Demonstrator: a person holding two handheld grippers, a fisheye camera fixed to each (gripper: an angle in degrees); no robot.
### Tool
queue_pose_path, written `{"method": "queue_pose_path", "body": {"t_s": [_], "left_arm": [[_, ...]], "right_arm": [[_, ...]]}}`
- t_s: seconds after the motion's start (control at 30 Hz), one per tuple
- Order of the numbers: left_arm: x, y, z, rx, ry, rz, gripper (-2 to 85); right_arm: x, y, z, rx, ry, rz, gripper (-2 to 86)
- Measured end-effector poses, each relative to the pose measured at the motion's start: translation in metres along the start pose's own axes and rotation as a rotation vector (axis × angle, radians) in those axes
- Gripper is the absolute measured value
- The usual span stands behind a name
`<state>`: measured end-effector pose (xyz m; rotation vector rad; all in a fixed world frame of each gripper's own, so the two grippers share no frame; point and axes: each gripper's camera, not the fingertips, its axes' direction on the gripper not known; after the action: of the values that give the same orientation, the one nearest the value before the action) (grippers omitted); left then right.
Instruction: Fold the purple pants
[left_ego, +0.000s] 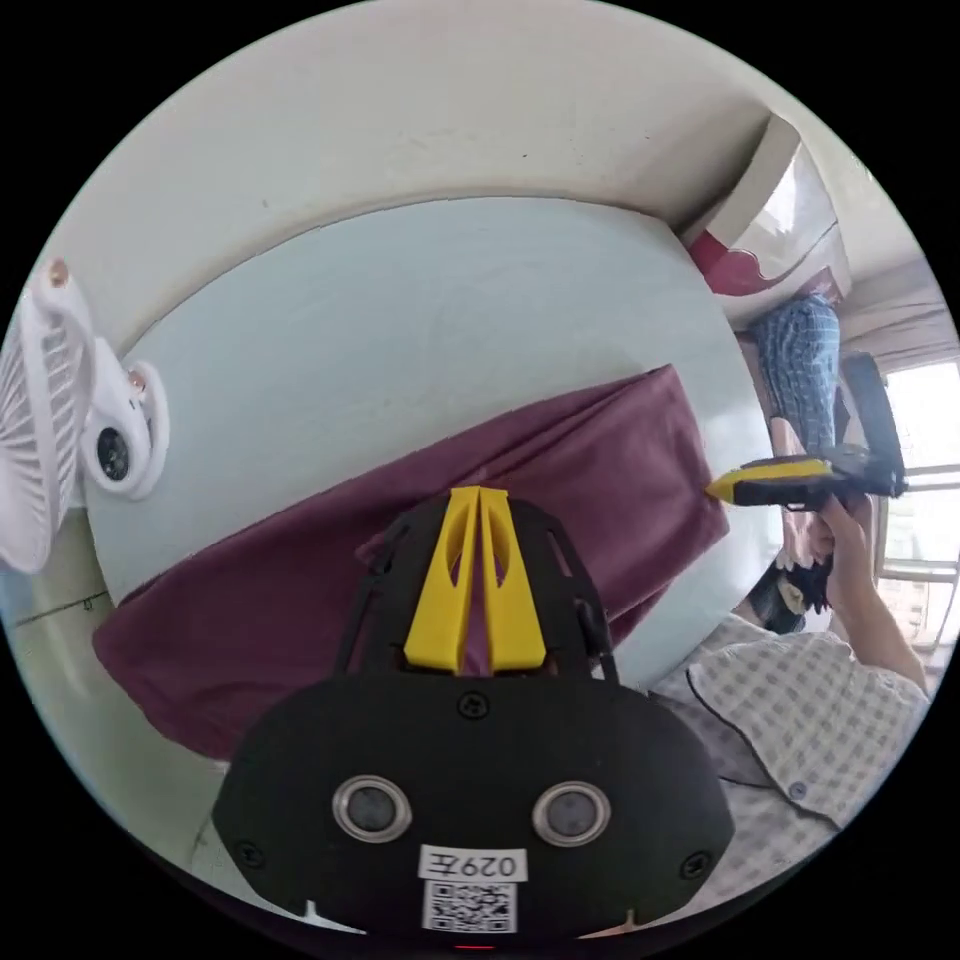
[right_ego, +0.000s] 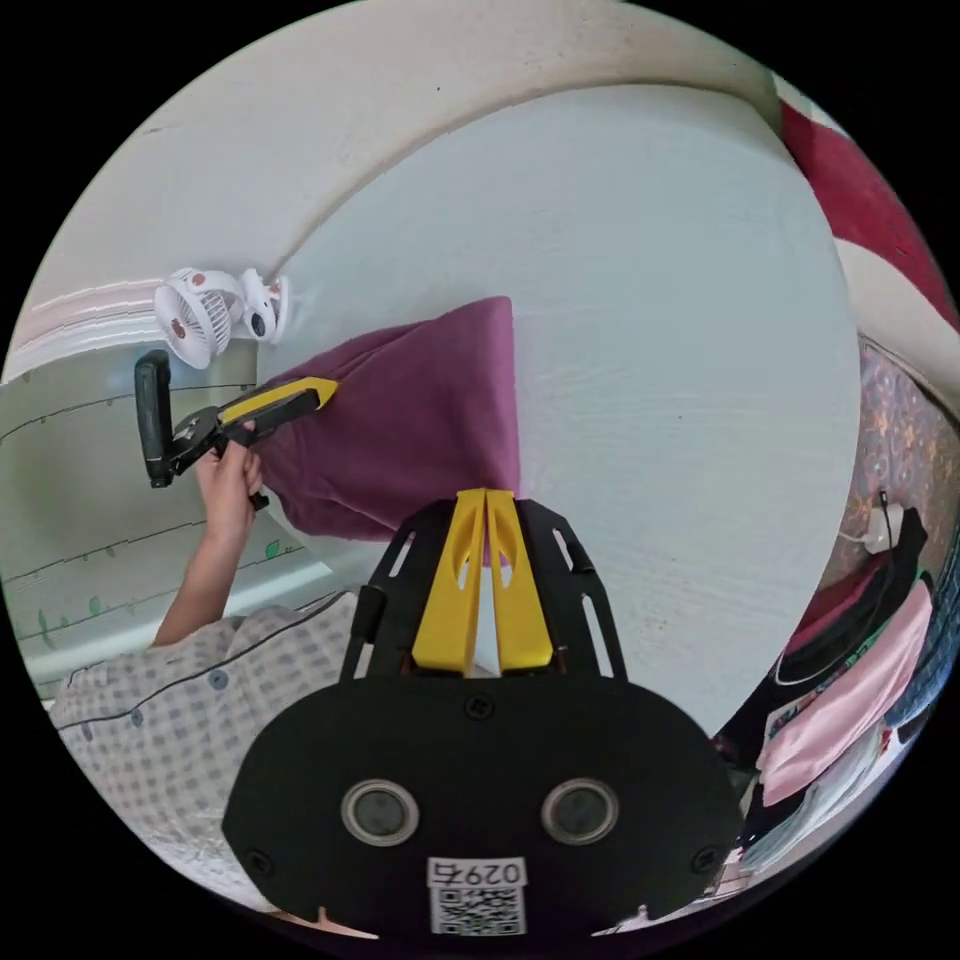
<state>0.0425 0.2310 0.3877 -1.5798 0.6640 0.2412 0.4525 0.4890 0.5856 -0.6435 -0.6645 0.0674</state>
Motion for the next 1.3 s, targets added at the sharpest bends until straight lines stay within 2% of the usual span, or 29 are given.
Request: {"method": "queue_pose_path", "body": {"t_s": [0.03,0.1,0.17,0.2,0.27,0.33,0.43,0.47,0.53,0.63,0.73,0.83,0.93,1.0,1.13,1.23,1.3], "left_arm": [[0.005,0.005,-0.009,0.058,-0.036,-0.022,-1.0],[0.015,0.007,-0.010,0.061,0.044,0.032,-1.0],[0.018,0.007,0.013,-0.062,-0.049,0.011,-1.0],[0.017,0.008,0.020,-0.084,-0.051,0.004,-1.0],[0.007,0.020,0.009,-0.028,0.115,-0.082,-1.0],[0.014,0.033,-0.008,0.043,0.217,-0.055,-1.0],[0.044,0.054,-0.008,0.054,0.268,0.021,-1.0],[0.056,0.058,0.007,-0.017,0.245,0.045,-1.0],[0.066,0.062,0.035,-0.154,0.162,0.059,-1.0],[0.065,0.071,0.036,-0.093,0.213,-0.064,-1.0],[0.085,0.076,0.024,-0.037,0.141,-0.055,-1.0],[0.112,0.073,0.049,-0.147,0.043,0.056,-1.0],[0.125,0.064,0.056,-0.204,0.066,0.070,-0.9],[0.130,0.058,0.057,-0.250,0.091,0.043,-0.9],[0.158,0.068,0.038,-0.170,0.073,0.070,-0.6],[0.199,0.080,0.029,-0.134,-0.035,0.180,0.4],[0.228,0.083,0.029,-0.102,-0.084,0.252,4.3]], "right_arm": [[-0.003,0.003,-0.002,-0.001,-0.015,-0.047,-0.5],[0.004,0.003,0.008,-0.057,-0.086,-0.071,-0.5],[0.026,0.001,0.032,-0.160,-0.051,-0.062,-0.5],[0.032,0.001,0.030,-0.146,-0.077,-0.062,-0.5],[0.052,0.003,0.016,-0.109,-0.166,0.003,-0.5],[0.055,0.009,-0.003,-0.037,-0.148,-0.027,-0.5],[0.079,0.008,-0.001,-0.062,-0.136,0.021,-0.5],[0.092,0.005,0.011,-0.127,-0.106,0.039,-0.5],[0.114,0.001,0.009,-0.139,-0.205,0.075,-0.5],[0.116,-0.003,-0.020,-0.060,-0.163,0.016,-0.5],[0.120,-0.022,-0.043,0.025,-0.184,-0.023,-0.5],[0.137,-0.049,-0.043,0.057,-0.236,-0.014,-0.4],[0.164,-0.069,-0.029,-0.050,-0.253,0.095,-0.4],[0.169,-0.069,-0.040,-0.042,-0.252,0.071,-0.2],[0.181,-0.031,-0.085,0.056,-0.134,0.016,0.8],[0.194,-0.008,-0.082,-0.030,-0.090,0.018,4.3],[0.201,-0.002,-0.071,-0.092,-0.135,0.026,5.5]]}}
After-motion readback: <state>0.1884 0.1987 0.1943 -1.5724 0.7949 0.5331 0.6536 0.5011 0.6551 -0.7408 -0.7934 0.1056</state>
